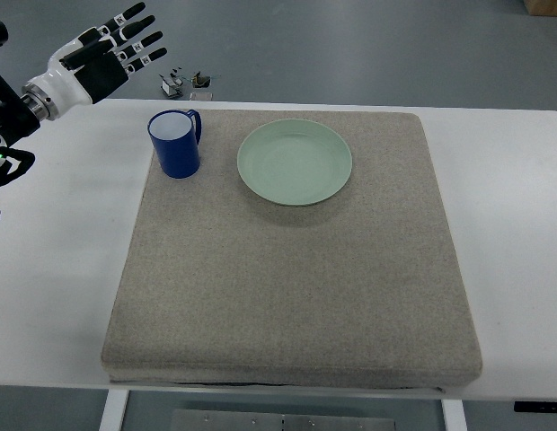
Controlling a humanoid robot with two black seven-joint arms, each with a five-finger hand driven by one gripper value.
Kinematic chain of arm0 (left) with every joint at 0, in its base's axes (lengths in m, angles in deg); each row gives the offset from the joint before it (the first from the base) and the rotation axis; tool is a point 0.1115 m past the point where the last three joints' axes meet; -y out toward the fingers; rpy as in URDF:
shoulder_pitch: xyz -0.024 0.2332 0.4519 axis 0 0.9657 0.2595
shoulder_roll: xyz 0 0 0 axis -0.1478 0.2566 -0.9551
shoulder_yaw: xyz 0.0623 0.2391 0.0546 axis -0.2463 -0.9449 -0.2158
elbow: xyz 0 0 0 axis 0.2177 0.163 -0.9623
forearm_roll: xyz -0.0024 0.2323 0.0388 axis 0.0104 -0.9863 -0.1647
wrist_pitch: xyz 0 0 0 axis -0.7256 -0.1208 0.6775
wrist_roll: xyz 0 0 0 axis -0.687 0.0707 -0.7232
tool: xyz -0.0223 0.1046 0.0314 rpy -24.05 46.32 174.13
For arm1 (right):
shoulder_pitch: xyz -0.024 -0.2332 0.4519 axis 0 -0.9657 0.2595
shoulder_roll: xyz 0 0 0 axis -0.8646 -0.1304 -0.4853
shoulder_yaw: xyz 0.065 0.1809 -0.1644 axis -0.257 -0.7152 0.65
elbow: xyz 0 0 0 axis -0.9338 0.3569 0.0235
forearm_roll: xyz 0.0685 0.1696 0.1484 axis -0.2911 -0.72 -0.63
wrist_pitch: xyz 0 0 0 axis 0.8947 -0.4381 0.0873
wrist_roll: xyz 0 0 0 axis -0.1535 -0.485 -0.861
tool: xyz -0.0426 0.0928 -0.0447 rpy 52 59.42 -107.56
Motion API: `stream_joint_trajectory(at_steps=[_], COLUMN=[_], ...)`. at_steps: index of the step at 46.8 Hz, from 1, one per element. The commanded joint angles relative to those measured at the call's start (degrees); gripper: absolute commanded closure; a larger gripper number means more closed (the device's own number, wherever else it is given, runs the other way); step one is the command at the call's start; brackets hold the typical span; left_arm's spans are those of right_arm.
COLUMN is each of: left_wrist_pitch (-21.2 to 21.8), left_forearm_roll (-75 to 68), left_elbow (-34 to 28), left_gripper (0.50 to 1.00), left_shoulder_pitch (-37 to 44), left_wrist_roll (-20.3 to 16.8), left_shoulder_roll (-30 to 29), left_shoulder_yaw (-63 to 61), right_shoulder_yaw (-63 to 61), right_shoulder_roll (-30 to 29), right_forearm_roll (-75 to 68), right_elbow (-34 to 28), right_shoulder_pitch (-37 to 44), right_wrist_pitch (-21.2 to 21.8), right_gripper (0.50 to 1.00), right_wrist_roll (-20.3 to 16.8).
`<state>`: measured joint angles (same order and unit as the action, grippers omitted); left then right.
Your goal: Place cup left of plate with left hand
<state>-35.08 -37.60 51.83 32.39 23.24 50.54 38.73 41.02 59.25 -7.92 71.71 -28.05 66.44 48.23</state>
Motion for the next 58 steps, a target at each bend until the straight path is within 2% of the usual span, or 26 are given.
stream_joint_trajectory(at_steps=[1,5,58], left_wrist_pitch=[-0.7,-0.7,-0.7], left_forearm_roll=[1.7,2.7,2.6], left_elbow=[-1.5,-1.7,-1.7], left_gripper=[0.501,0.501,0.501], left_shoulder_pitch=[-0.8,-0.8,-1.4], left_wrist_roll=[2.0,3.0,2.9], left_shoulder_roll=[0.1,0.3,1.5], left_shoulder_yaw=[0.1,0.0,-0.6], right_shoulder_yaw=[0.0,0.0,-0.1], right_shoulder_roll=[0.0,0.0,0.0], right_forearm_roll=[0.0,0.0,0.1], right_elbow=[0.0,0.0,-1.0], right_shoulder_pitch=[0.0,0.0,-0.1], right_wrist_pitch=[0.0,0.0,0.5], right_gripper=[0.566,0.566,0.566], right_wrist_roll=[0.0,0.0,0.1])
